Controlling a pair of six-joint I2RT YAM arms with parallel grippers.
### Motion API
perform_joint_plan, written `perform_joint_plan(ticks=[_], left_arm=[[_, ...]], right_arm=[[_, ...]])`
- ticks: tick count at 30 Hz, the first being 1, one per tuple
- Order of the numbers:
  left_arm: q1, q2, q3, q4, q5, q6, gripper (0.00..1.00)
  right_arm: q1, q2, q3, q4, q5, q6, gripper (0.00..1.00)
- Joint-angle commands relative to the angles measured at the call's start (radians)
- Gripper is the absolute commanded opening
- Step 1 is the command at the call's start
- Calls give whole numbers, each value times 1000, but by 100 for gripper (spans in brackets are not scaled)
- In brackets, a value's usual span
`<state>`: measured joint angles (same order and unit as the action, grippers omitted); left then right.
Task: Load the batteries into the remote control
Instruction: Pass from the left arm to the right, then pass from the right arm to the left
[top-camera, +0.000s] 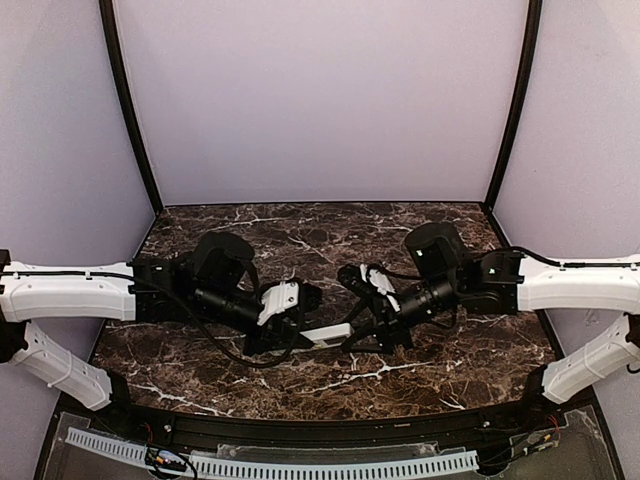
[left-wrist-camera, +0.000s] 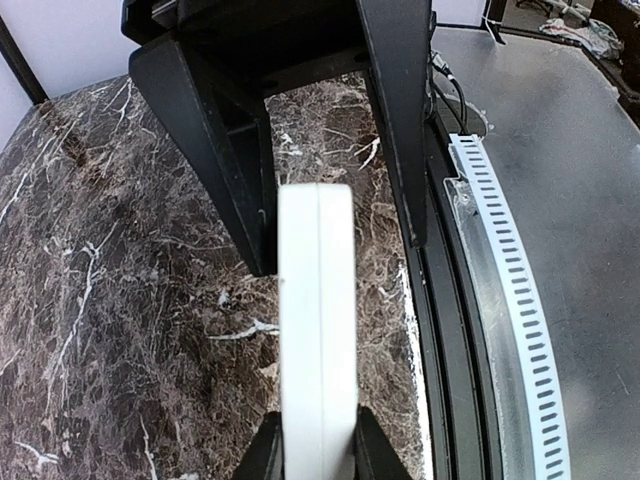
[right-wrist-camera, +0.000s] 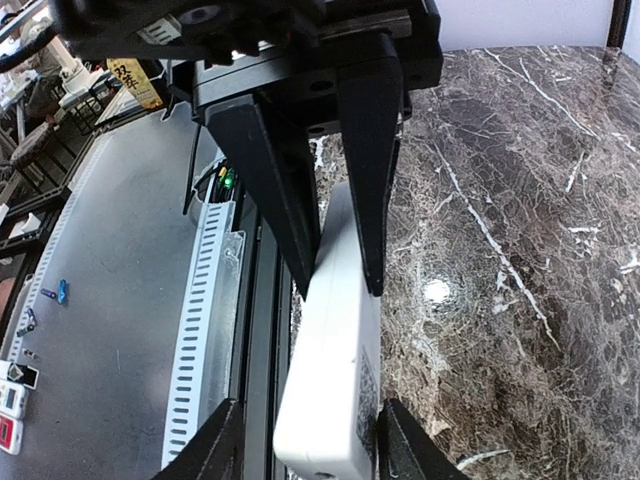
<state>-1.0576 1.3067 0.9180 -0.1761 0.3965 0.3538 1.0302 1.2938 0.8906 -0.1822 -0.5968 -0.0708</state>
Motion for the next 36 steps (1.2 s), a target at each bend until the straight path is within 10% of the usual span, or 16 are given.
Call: perform_joint_plan(ticks=[1,11,20,36], left_arm=[[15,-36,7,44,80,-39,7],[20,-42,-2,59,73,-53,20],[43,-150,-58,156,-111,-125,78],[15,-39,-76,77,-456,-192,79]], right_arm=[[14,22,36,-3,2,-16,43],[12,31,48,-2,29,16,1],[-134,99,41,12,-57,181,0],[-240,325,-20,296,-177,667,0]])
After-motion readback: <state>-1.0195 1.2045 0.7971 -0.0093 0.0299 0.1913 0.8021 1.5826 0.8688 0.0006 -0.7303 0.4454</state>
